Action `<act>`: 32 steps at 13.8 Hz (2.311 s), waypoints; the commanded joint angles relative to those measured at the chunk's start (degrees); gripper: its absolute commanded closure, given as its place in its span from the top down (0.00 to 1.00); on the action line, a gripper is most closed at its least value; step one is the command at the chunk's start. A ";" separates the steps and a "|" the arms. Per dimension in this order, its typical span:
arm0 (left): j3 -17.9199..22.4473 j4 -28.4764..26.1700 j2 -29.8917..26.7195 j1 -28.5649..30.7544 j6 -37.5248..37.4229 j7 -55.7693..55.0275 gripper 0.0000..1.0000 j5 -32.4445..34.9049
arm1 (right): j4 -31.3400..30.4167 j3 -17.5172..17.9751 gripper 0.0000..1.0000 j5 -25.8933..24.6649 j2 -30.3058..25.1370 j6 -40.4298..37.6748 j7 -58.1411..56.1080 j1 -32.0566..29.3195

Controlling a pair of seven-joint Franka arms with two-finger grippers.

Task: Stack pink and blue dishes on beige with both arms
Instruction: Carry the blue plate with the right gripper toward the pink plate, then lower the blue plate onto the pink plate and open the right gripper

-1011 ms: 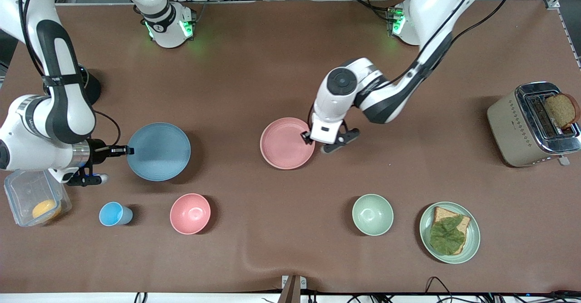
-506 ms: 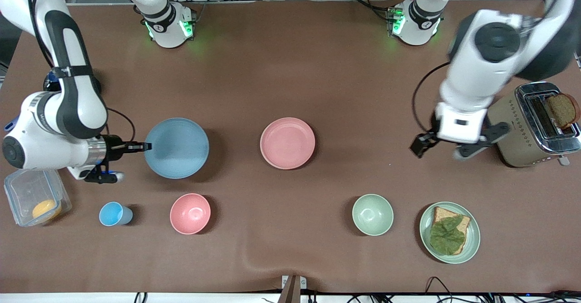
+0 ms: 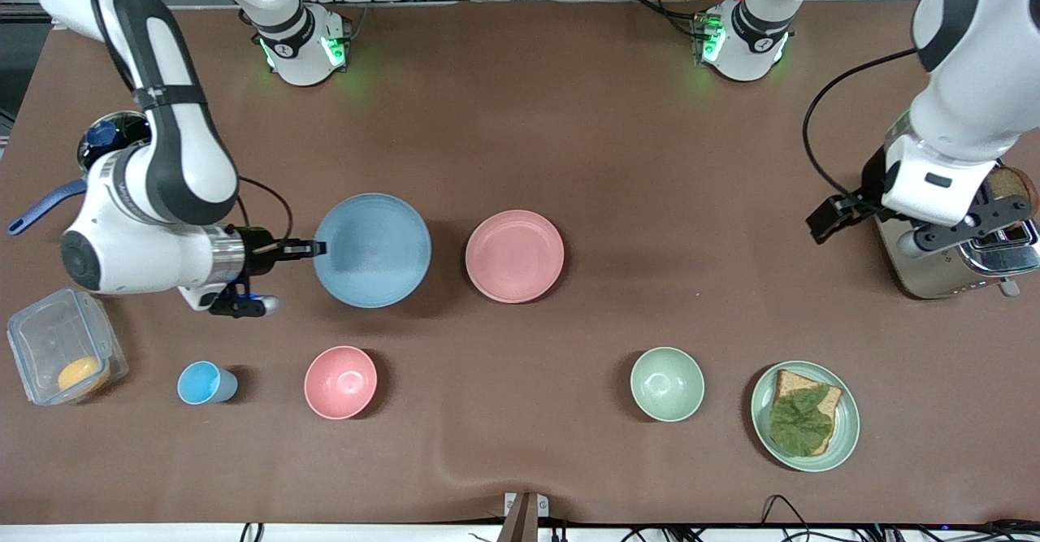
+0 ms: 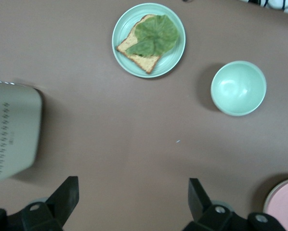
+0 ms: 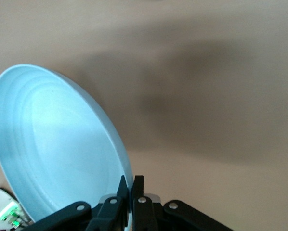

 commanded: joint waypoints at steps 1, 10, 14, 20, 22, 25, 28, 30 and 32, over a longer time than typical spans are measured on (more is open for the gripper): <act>12.43 -0.26 -3.02 -8.94 -3.81 7.88 1.00 -4.03 | 0.48 -0.63 0.00 1.44 -0.68 3.14 5.78 6.82; 13.07 0.27 -4.17 -9.40 -5.66 12.48 1.00 -6.94 | -0.22 -0.72 0.00 1.00 5.12 20.12 19.69 20.20; 12.99 0.35 -4.17 -9.40 -5.57 12.48 1.00 -7.12 | -0.57 -0.72 0.00 1.00 7.40 23.47 21.36 21.70; 13.69 0.35 -4.34 -8.52 -6.98 22.39 1.00 -7.91 | -2.50 -0.72 0.00 0.91 8.64 25.92 21.97 22.66; 13.60 0.44 -4.60 -8.61 -8.02 22.32 1.00 -7.82 | -2.77 -0.81 0.00 0.91 8.64 26.11 22.42 23.19; 13.87 0.53 -5.13 -8.17 -9.78 22.50 1.00 -7.38 | -2.77 -0.72 0.00 0.91 8.73 26.11 22.59 23.28; 13.95 0.62 -6.10 -7.91 -10.23 22.32 1.00 -7.21 | -2.77 -0.81 0.00 0.91 8.73 26.11 23.64 23.72; 13.87 0.88 -6.10 -6.77 -10.32 22.67 1.00 -7.12 | -2.77 -0.81 0.00 0.91 8.81 26.11 23.82 23.98; 13.87 0.97 -6.10 -6.76 -10.23 22.41 1.00 -7.03 | -2.77 -0.72 0.00 0.91 8.81 26.11 23.82 24.07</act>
